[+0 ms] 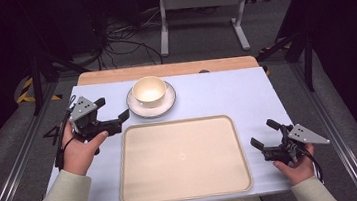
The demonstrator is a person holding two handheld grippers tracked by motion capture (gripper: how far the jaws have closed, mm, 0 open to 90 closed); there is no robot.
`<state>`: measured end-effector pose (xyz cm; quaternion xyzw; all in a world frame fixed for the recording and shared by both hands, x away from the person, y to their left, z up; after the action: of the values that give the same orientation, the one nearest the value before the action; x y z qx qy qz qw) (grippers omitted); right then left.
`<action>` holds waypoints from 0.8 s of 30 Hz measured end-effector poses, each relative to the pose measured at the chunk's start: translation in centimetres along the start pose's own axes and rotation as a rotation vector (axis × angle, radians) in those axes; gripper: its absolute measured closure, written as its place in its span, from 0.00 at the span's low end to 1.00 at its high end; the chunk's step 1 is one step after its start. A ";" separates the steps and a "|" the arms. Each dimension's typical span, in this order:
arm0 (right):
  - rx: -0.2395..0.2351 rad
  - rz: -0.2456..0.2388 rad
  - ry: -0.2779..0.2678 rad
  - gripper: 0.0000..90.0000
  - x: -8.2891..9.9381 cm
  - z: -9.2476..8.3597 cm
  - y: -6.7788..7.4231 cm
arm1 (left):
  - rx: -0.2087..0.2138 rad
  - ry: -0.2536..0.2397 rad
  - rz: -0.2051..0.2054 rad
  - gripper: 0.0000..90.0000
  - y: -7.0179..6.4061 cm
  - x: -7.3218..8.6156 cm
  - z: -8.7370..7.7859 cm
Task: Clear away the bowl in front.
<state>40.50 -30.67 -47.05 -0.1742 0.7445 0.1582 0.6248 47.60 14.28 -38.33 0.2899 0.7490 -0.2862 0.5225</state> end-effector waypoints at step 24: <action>0.013 0.002 -0.024 0.01 -0.1 -0.2 -0.1 | 0.007 0.021 -0.017 0.06 2.5 -1.6 4.6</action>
<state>40.39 -30.89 -46.92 -0.1675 0.7380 0.1560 0.6348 52.71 12.37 -38.41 0.2884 0.7558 -0.2902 0.5112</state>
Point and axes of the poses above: each handheld gripper's, and its own axes: z roughly forward along the jaws, x roughly out of its underside, y roughly to its left, the point moved 9 cm from there along z, roughly forward along the jaws, and after that the axes turned 11 degrees about x, right-handed, at the moved point
